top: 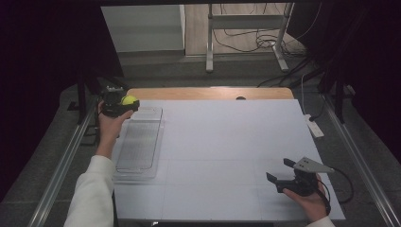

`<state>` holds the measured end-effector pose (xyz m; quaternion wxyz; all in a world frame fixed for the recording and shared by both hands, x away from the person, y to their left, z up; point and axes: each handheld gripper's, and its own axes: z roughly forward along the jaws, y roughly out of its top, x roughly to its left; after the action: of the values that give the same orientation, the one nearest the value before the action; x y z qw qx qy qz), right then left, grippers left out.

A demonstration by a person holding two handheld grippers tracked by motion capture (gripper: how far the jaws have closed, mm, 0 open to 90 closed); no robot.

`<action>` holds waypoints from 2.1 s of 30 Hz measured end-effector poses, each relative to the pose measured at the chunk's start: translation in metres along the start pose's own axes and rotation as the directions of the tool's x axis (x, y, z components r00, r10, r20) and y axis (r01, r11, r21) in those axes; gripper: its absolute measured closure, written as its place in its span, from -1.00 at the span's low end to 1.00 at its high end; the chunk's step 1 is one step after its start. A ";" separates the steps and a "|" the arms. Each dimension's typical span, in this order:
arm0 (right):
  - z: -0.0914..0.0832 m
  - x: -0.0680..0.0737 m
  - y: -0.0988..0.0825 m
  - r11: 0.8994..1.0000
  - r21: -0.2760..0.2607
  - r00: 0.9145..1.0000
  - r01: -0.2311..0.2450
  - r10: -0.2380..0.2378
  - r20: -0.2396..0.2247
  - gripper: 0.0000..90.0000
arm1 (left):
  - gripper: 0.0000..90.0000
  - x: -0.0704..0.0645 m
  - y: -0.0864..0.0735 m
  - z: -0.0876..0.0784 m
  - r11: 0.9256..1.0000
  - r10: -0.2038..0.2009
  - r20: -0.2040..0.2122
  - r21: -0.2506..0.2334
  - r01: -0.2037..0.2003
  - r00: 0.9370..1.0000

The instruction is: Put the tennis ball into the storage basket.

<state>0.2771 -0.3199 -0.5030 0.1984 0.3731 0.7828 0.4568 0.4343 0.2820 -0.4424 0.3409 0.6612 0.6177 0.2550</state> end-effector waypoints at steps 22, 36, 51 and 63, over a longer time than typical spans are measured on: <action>0.000 0.000 0.000 1.000 -0.002 1.000 0.001 -0.001 0.001 -0.77 | -0.40 0.001 -0.008 0.010 0.998 0.013 -0.008 0.064 -0.013 1.000; 0.000 0.000 0.000 1.000 0.000 1.000 0.002 -0.002 0.000 -0.77 | -0.40 0.002 -0.016 0.018 0.995 0.021 -0.010 0.100 -0.020 1.000; 0.000 0.000 0.000 1.000 0.002 1.000 0.001 -0.001 0.000 -0.77 | -0.40 -0.002 -0.024 0.028 0.988 0.042 -0.001 0.149 -0.041 0.999; 0.001 0.000 0.000 1.000 0.005 1.000 0.000 0.000 -0.001 -0.77 | -0.40 -0.005 -0.031 0.038 0.977 0.061 -0.017 0.204 -0.056 0.998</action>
<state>0.2772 -0.3194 -0.5036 0.1973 0.3734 0.7840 0.4550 0.4422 0.2719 -0.4900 0.2565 0.7074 0.6249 0.2081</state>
